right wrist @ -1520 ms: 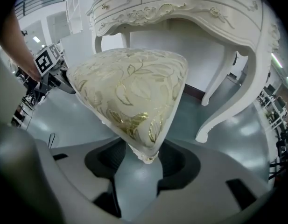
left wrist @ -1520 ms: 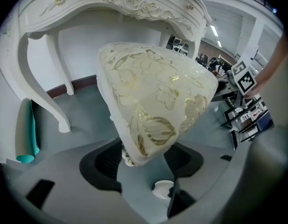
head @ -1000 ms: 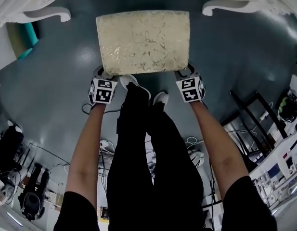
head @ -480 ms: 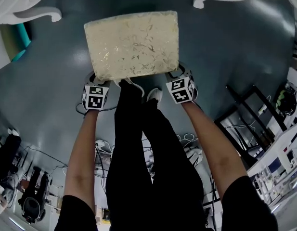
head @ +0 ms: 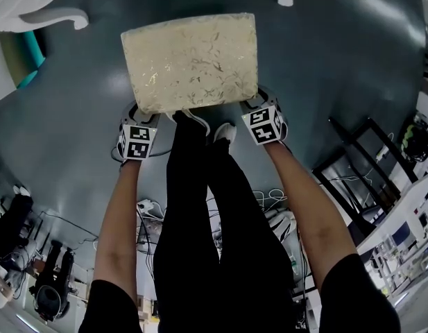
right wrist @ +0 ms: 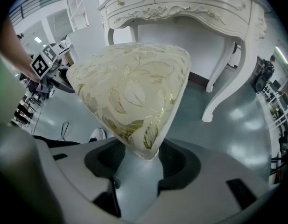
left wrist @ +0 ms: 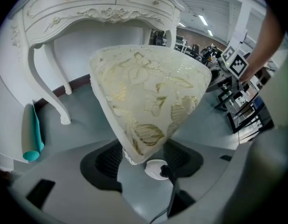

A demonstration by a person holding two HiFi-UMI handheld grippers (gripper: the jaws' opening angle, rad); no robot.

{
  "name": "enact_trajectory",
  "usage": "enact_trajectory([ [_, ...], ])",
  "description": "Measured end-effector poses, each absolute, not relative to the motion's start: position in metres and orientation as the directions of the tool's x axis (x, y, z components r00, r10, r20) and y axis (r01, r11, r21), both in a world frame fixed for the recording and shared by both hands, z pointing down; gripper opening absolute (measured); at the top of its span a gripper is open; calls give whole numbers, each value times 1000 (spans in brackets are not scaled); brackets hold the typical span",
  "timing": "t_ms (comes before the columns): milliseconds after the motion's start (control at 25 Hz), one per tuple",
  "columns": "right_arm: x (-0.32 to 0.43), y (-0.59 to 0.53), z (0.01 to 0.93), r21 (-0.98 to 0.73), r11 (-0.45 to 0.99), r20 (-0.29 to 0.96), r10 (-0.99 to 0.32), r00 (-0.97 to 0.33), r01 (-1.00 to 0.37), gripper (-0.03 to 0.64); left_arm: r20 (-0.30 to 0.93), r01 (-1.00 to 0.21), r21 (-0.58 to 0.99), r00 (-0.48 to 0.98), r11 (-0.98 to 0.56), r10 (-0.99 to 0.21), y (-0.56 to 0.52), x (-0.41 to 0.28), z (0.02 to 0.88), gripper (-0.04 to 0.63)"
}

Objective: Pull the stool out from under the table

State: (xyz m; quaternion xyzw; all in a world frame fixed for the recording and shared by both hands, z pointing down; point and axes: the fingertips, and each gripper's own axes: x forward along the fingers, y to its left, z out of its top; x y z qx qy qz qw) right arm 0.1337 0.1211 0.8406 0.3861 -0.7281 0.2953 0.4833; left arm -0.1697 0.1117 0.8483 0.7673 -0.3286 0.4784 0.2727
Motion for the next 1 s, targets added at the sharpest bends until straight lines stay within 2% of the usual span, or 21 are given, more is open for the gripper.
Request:
enact_trajectory([
  [160, 138, 128, 834, -54, 567, 931, -269, -247, -822, 233, 909, -764, 110, 336, -636, -247, 123, -182, 842, 290],
  [360, 149, 145, 802, -91, 446, 910, -327, -257, -890, 233, 895, -821, 101, 321, -562, -309, 140, -206, 811, 290],
  [520, 149, 158, 758, -109, 412, 870, -400, -288, -904, 233, 854, -855, 190, 386, -482, -350, 169, -189, 769, 290],
  [640, 142, 162, 710, -133, 421, 833, -443, -331, -897, 233, 787, -834, 253, 472, -490, -396, 177, -158, 720, 276],
  [800, 127, 184, 617, -198, 405, 774, -494, -396, -893, 233, 694, -794, 256, 548, -551, -467, 184, -119, 629, 275],
  [1000, 126, 198, 506, -199, 407, 697, -581, -420, -892, 233, 598, -829, 330, 553, -451, -580, 195, -94, 521, 276],
])
